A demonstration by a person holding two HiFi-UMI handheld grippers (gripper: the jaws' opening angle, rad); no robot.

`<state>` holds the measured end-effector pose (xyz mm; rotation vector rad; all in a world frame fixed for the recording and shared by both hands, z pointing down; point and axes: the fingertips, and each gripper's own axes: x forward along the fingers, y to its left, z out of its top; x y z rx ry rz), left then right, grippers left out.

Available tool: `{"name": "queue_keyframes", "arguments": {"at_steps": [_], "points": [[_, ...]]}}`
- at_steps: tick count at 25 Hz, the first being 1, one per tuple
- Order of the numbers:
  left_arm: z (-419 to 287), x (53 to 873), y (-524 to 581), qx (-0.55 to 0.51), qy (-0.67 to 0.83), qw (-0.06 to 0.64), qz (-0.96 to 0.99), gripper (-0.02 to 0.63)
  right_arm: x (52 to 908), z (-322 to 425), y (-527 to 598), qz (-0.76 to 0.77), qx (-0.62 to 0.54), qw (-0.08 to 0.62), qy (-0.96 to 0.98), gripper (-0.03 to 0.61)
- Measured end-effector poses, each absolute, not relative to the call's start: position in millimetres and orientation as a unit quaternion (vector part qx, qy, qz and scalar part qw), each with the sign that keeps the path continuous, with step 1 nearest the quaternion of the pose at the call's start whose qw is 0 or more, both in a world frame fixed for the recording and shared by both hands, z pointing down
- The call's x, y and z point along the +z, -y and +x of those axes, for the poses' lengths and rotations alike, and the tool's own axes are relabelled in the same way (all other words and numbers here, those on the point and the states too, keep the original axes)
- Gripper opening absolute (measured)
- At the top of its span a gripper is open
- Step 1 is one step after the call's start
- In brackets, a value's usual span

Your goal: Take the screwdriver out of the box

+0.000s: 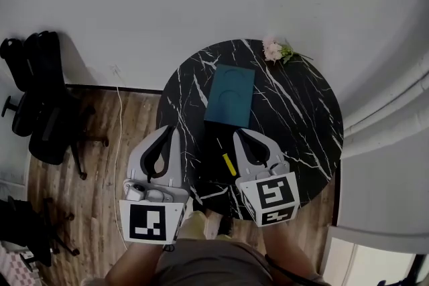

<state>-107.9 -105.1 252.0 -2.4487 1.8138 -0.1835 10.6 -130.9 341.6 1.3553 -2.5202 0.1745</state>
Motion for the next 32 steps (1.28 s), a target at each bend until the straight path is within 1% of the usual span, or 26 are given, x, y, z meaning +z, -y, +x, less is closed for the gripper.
{"name": "queue_keyframes", "arguments": {"at_steps": [8,10,13,15,32], "points": [[-125,288,125,-0.083,-0.586,0.009,-0.806,0.000,426,-3,137,0.460,0.135,0.212,0.851,0.055],[-131,297,132,-0.092,-0.586,0.004,-0.805,0.000,451,-6,137,0.456,0.160,0.235,0.843,0.078],[-137,312,142,-0.100,-0.585,-0.009,-0.805,0.000,483,-10,136,0.449,0.192,0.263,0.832,0.131],[-139,319,147,-0.102,-0.583,-0.017,-0.806,0.000,498,-12,135,0.444,0.208,0.278,0.826,0.147],[-149,350,179,-0.112,-0.572,-0.050,-0.811,0.000,546,-24,144,0.433,0.253,0.323,0.803,0.149]]}}
